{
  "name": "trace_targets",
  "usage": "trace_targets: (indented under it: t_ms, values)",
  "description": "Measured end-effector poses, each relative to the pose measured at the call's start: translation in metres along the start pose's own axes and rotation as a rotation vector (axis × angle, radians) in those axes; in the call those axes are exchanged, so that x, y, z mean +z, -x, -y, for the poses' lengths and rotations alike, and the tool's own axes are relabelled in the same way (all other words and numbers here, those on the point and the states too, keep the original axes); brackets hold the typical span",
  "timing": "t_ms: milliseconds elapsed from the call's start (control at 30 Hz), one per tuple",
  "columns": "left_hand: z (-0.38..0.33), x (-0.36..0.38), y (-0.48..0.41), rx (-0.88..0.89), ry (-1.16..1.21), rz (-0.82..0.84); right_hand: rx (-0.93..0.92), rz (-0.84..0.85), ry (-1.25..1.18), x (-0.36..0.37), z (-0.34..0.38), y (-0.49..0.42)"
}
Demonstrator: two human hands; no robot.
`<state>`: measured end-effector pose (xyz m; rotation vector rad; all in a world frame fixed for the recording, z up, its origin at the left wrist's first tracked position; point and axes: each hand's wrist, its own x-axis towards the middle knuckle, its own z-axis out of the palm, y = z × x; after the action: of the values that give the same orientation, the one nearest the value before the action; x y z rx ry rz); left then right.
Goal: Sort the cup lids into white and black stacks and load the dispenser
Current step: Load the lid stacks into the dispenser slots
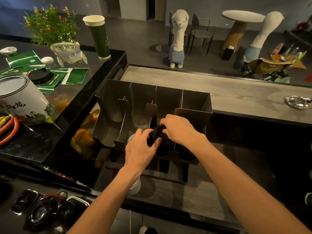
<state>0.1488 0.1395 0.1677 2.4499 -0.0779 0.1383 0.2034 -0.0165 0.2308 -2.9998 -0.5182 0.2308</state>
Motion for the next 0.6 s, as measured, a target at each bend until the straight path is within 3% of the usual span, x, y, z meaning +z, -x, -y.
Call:
trace_targets:
  t_ms: [233, 600]
  values:
    - [-0.005, -0.001, -0.006, -0.025, 0.009, 0.012, 0.093, 0.019, -0.088, -0.004, -0.003, -0.002]
    - [-0.007, 0.003, -0.006, 0.044, 0.078, -0.044, 0.221, -0.246, -0.073, 0.02, 0.012, 0.015]
